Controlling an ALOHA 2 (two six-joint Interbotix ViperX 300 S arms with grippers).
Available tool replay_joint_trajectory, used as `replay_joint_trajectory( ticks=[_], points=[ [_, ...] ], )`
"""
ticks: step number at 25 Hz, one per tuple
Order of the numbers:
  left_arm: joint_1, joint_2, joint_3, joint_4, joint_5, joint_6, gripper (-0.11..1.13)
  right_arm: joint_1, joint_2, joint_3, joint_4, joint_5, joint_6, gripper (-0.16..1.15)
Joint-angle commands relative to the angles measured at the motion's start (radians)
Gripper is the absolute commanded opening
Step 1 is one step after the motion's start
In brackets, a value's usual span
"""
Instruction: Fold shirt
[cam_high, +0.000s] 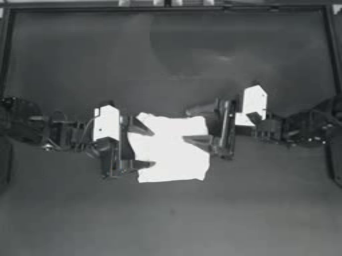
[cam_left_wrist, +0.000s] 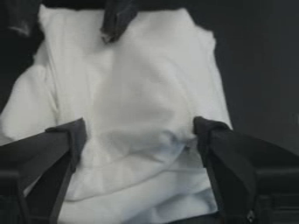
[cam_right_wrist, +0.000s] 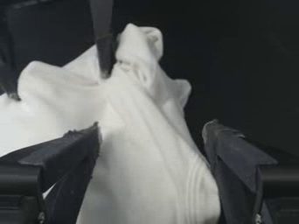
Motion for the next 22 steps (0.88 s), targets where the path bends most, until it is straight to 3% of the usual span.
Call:
replay_joint_trajectory(
  ticks=[1, 13, 22],
  points=[
    [-0.012, 0.003, 0.009, -0.02, -0.023, 0.0, 1.01, -0.002, 0.003, -0.008, -0.003, -0.02, 0.002, 0.98],
    [-0.018, 0.094, 0.008, -0.041, -0.031, 0.0, 1.01, -0.002, 0.12, 0.003, -0.003, -0.15, 0.052, 0.98],
    [-0.018, 0.049, 0.0, -0.043, -0.038, 0.009, 1.01, -0.002, 0.101, 0.006, -0.023, -0.15, 0.069, 0.98]
  ],
)
